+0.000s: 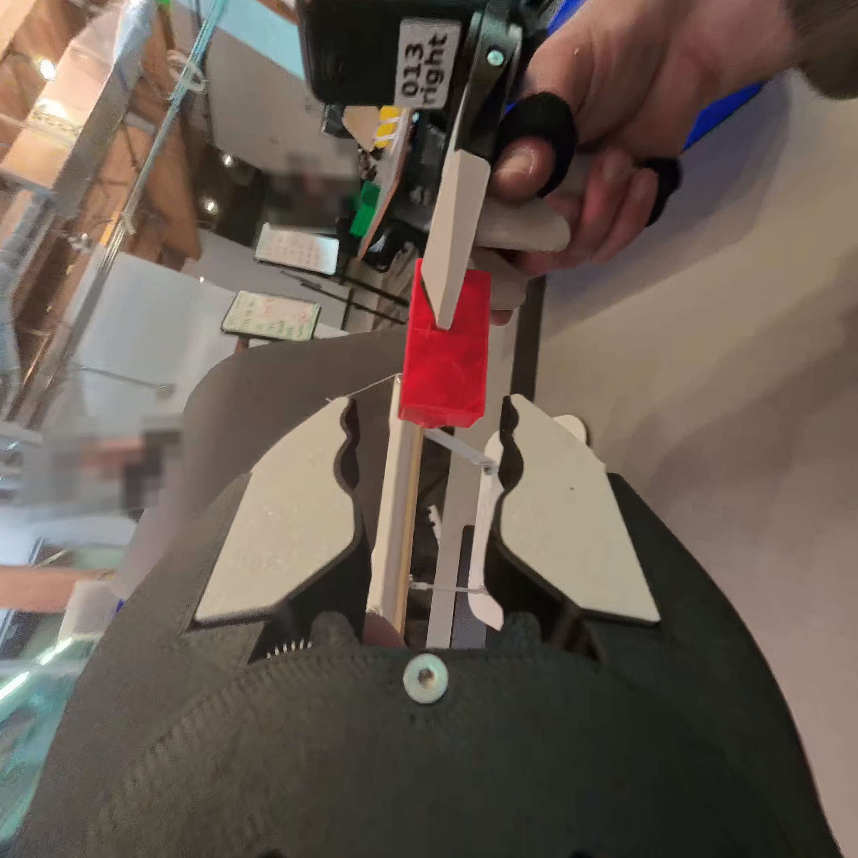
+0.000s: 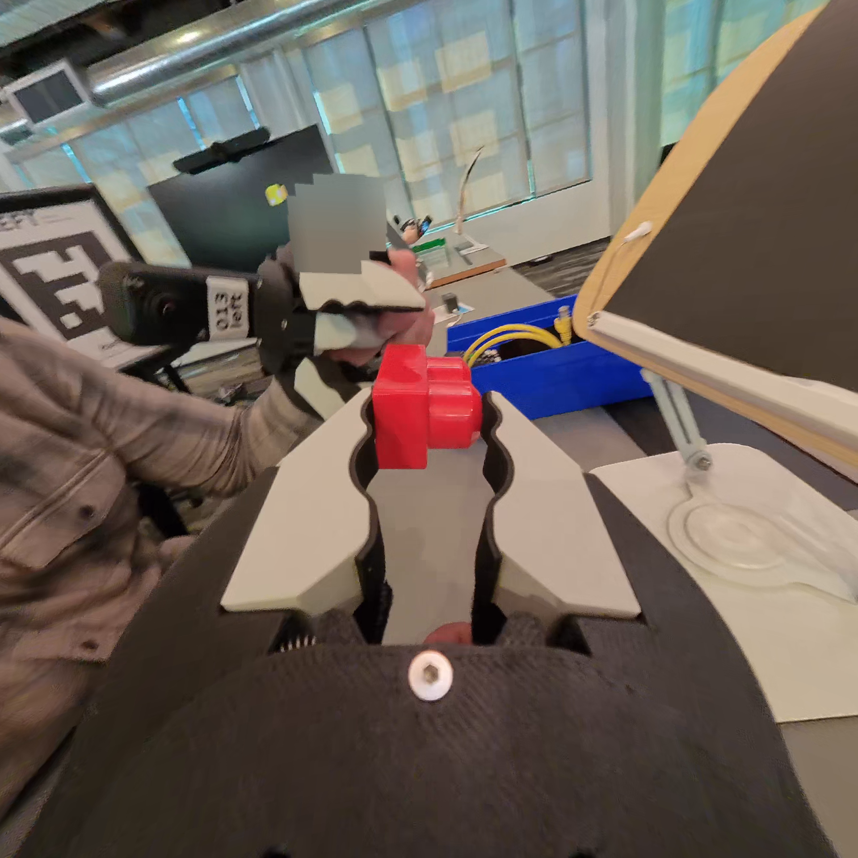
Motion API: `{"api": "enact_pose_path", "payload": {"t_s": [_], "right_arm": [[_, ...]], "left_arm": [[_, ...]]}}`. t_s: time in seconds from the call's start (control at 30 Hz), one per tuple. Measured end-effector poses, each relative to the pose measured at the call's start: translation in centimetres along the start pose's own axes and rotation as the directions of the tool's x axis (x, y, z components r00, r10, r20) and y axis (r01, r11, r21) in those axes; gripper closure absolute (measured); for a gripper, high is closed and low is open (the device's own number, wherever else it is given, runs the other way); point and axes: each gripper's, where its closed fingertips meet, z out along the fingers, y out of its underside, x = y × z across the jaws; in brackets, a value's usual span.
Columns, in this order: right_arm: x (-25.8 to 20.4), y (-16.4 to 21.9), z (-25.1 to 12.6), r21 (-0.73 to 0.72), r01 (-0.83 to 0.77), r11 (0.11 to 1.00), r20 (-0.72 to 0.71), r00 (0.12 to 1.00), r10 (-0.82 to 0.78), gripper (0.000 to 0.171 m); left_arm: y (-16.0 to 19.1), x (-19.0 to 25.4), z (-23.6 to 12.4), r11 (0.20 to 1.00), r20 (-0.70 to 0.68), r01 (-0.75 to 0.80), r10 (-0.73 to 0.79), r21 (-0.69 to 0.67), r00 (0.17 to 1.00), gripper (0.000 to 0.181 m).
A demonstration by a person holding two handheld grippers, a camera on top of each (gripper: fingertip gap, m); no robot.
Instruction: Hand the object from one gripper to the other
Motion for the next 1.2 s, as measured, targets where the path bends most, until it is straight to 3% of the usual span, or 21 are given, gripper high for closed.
{"api": "enact_pose_path", "payload": {"t_s": [0.27, 0.47, 0.8, 0.93, 1.07, 1.2], "right_arm": [[-5.0, 4.3, -0.5, -0.212, 0.100, 0.972, 0.263, 0.964, -0.042, 0.130], [-8.2, 7.3, -0.7, -0.336, 0.162, 0.928, 0.421, 0.907, -0.006, 0.130], [-10.3, 10.2, 0.5, -0.457, 0.230, 0.859, 0.517, 0.855, 0.046, 0.130], [-10.8, 10.6, 0.7, -0.471, 0.239, 0.849, 0.540, 0.839, 0.064, 0.130], [-11.1, 11.2, 0.7, -0.491, 0.251, 0.834, 0.555, 0.828, 0.077, 0.130], [-10.9, 11.2, 0.5, -0.490, 0.248, 0.836, 0.551, 0.831, 0.077, 0.131]], "left_arm": [[-3.4, 4.3, -4.2, 0.991, -0.311, -0.041, 0.079, 0.127, 0.947, 0.117], [-5.6, 8.0, -5.2, 0.984, -0.441, -0.121, 0.168, 0.131, 0.882, 0.108], [-5.8, 12.5, -4.7, 0.985, -0.591, -0.153, 0.167, 0.074, 0.789, 0.084], [-5.4, 13.8, -5.1, 0.985, -0.651, -0.162, 0.157, 0.052, 0.743, 0.090], [-5.3, 14.4, -4.8, 0.983, -0.665, -0.177, 0.170, 0.057, 0.727, 0.101], [-5.2, 14.6, -4.5, 0.981, -0.663, -0.183, 0.183, 0.070, 0.726, 0.102]]}}
